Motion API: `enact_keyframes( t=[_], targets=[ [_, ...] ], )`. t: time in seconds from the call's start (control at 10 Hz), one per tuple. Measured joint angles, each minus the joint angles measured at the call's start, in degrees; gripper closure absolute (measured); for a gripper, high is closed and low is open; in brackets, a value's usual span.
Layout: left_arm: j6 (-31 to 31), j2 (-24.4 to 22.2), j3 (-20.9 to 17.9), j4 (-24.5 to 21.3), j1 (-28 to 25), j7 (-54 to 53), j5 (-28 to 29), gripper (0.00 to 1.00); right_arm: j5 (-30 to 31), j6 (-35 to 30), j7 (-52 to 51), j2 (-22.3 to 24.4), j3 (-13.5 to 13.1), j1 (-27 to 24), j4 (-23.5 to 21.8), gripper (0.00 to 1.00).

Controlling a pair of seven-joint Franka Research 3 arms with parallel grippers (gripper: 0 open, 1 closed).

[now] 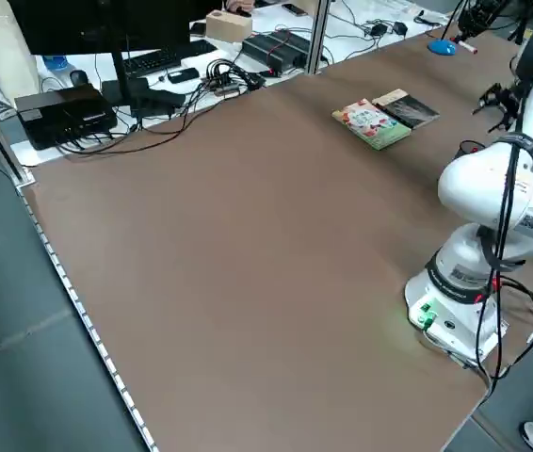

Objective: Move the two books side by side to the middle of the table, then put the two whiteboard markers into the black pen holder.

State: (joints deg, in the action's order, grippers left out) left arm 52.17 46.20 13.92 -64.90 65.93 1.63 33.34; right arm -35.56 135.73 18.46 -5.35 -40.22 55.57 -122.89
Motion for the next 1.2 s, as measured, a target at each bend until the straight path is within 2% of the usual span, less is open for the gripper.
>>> enact_keyframes(
  t=[0.1,0.3,0.5,0.7,0.9,1.0,1.2],
  targets=[
    [-0.04,-3.69,-0.05,-0.03,-3.23,1.16,-1.46,0.08,0.05,-0.02,-0.01,-0.03,-0.01,0.0,0.16,0.85],
    [0.86,-10.8,-0.11,-2.12,-9.39,1.39,-4.2,0.05,0.31,-0.03,-0.4,-0.08,-0.02,-0.01,0.78,0.85],
    [5.94,-18.75,-1.3,-10.35,-12.71,1.82,-5.73,0.04,0.52,-0.32,-2.28,-0.1,-0.08,-0.04,2.09,0.85],
    [13.52,-28.22,-7.54,-21.7,-13.05,2.5,-7.94,0.04,0.56,-1.41,-3.14,-0.11,0.1,0.14,3.66,0.85],
    [19.78,-38.52,-15.16,-30.51,-14.84,2.48,-9.95,0.04,0.56,-1.29,-5.3,-0.09,0.44,1.67,5.71,0.85],
    [22.57,-42.9,-16.4,-33.25,-18.14,2.42,-11.0,0.04,0.57,-0.67,-7.14,-0.08,0.6,3.53,6.94,0.85],
    [28.07,-48.74,-16.63,-35.58,-26.99,2.43,-13.41,0.04,0.55,0.92,-14.25,-0.16,0.9,6.35,7.51,0.85]
  ],
)
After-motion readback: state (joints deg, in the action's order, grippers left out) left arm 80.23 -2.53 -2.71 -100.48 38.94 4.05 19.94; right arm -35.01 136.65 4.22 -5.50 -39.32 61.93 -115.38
